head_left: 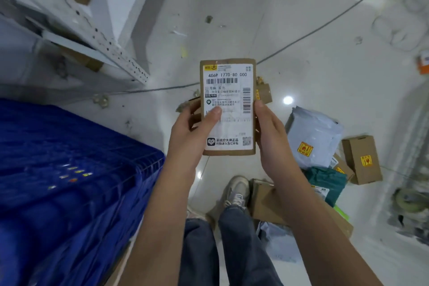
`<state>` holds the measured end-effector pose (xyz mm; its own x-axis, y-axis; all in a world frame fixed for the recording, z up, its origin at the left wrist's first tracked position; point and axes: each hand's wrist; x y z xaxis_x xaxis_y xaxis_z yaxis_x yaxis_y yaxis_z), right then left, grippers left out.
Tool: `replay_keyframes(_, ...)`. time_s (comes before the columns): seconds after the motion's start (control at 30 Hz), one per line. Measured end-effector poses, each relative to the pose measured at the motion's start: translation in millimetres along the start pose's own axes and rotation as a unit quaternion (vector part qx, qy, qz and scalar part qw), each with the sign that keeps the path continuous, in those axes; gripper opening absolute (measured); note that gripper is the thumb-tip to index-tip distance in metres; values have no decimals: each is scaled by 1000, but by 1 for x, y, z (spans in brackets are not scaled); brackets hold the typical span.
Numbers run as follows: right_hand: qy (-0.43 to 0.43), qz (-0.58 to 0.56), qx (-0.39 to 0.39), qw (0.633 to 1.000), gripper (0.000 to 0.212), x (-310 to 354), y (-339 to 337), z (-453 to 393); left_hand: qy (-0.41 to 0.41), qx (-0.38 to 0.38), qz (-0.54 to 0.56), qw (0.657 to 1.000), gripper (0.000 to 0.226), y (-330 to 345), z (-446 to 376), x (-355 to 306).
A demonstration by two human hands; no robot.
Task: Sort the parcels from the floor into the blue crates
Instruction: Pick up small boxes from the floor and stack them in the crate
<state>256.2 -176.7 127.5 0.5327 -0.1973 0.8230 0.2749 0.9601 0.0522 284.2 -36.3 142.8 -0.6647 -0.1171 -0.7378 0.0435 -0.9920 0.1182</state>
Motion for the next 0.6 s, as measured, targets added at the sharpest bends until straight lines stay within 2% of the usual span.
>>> replay_keyframes(0.23, -110, 26, 100, 989, 21, 71, 76, 45, 88, -96, 16, 991, 34, -48, 65, -79)
replay_keyframes(0.43, -140, 88, 178, 970, 38, 116, 140, 88, 118, -118, 36, 985, 43, -111, 127, -128)
replay_keyframes(0.53, -155, 119, 212, 957, 35, 133, 173, 112, 142, -131, 66, 979, 54, -147, 157, -145)
replay_keyframes(0.6, -164, 146, 245, 944, 36, 142, 198, 127, 156, -149, 97, 972, 54, -173, 175, -151)
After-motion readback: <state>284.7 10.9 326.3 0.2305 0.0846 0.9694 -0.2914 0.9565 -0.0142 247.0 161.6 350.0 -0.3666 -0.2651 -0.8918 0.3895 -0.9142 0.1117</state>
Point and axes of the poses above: each hand's wrist, its own z-axis away from the middle knuckle, its own y-axis out of the palm, x = y × z, and after that the axes turned 2 degrees about z, right-handed
